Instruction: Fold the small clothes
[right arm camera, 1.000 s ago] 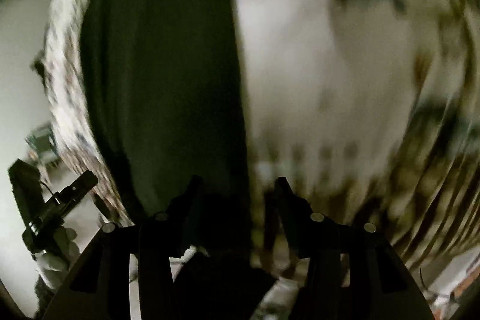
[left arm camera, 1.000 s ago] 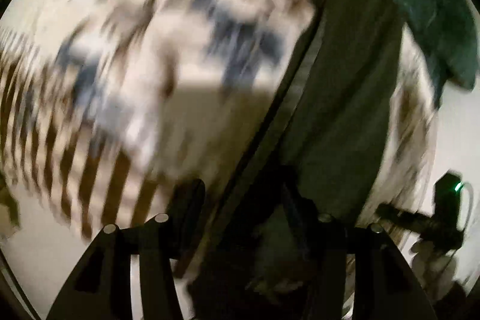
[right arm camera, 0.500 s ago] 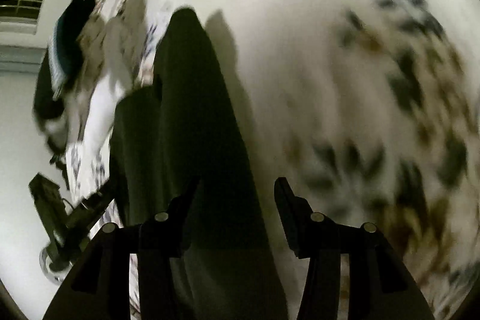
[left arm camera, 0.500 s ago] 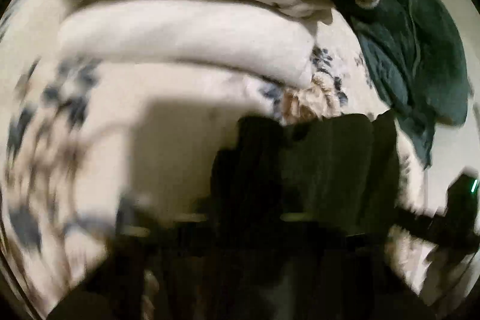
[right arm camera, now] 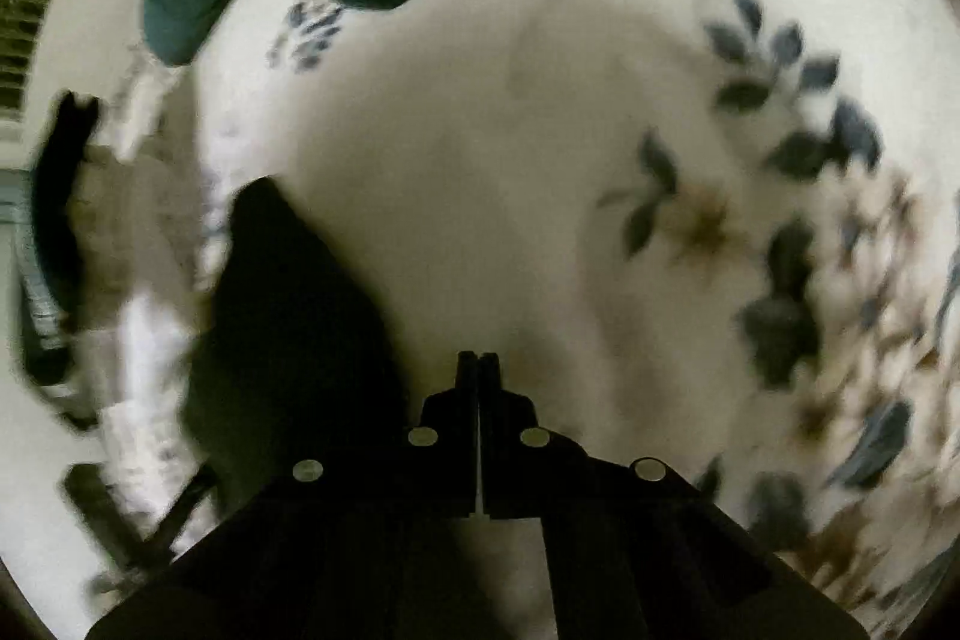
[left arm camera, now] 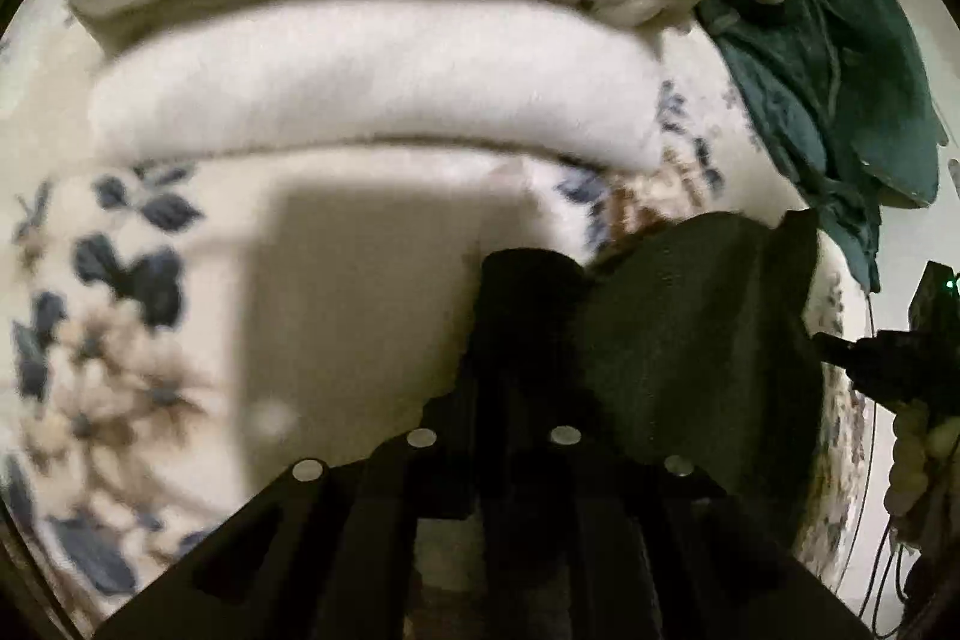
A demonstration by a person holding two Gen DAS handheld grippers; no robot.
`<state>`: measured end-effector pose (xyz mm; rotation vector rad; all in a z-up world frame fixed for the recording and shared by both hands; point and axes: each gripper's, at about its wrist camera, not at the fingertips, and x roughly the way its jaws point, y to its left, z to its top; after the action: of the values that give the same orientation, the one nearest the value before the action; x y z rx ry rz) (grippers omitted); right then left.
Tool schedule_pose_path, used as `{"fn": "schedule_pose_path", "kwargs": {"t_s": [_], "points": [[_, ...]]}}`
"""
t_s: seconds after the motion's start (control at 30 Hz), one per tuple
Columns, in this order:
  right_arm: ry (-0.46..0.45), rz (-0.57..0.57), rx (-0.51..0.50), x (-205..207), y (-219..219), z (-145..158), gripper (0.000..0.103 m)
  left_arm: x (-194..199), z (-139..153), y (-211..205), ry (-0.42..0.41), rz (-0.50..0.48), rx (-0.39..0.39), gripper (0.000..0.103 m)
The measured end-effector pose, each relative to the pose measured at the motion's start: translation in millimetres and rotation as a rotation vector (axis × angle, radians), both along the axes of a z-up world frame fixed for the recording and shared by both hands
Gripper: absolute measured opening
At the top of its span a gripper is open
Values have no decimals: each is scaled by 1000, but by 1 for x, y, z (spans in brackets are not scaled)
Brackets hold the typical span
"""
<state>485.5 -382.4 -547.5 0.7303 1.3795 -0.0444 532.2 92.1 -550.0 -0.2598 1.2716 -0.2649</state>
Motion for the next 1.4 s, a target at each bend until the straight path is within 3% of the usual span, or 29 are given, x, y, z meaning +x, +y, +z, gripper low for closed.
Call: {"fn": "schedule_pose_path", "kwargs": {"t_s": [0.07, 0.1, 0.13, 0.17, 0.2, 0.33, 0.53, 0.63, 0.77, 0.83, 0.97, 1.1, 1.17, 1.2, 1.23, 1.27, 1.4], "points": [[-13, 44, 28, -15, 3, 14, 8, -11, 16, 5, -1, -13, 13, 15], [-15, 76, 41, -28, 5, 22, 25, -20, 24, 8, -4, -15, 15, 23], [-14, 99, 54, -40, 7, 27, 50, -35, 35, 14, -6, -17, 15, 47], [-8, 118, 71, -54, 12, 34, 58, -46, 40, 17, -3, -16, 1, 65], [1, 136, 96, -74, 14, 38, 62, -59, 45, 21, 1, -9, -33, 65], [66, 187, 168, -146, 37, 47, 63, -153, 60, 32, 86, 63, -169, 65], [194, 234, 229, -304, 47, 42, 63, -298, 44, 36, 265, 143, -169, 65], [274, 217, 262, -380, 47, 19, 63, -363, 17, 29, 371, 160, -164, 65], [350, 230, 290, -456, 66, -25, 63, -408, -18, 17, 451, 120, -161, 65], [363, 227, 326, -479, 76, -43, 63, -419, -27, 11, 445, 110, -166, 65], [314, 178, 382, -506, 88, -59, 63, -420, -22, -2, 389, 77, -156, 65], [278, 120, 407, -501, 97, -64, 62, -422, -21, -15, 349, 36, -170, 65], [269, 120, 395, -497, 111, -64, 53, -426, -22, -24, 345, 4, -159, 45], [266, 131, 389, -496, 116, -63, 34, -427, -22, -25, 342, 0, -159, 36], [265, 143, 376, -489, 123, -61, 19, -429, -21, -27, 342, 0, -156, 15], [257, 153, 368, -490, 125, -59, 17, -428, -19, -28, 335, 5, -160, 10], [215, 155, 370, -476, 136, -40, 12, -431, 5, -10, 303, 61, -228, 8]]}}
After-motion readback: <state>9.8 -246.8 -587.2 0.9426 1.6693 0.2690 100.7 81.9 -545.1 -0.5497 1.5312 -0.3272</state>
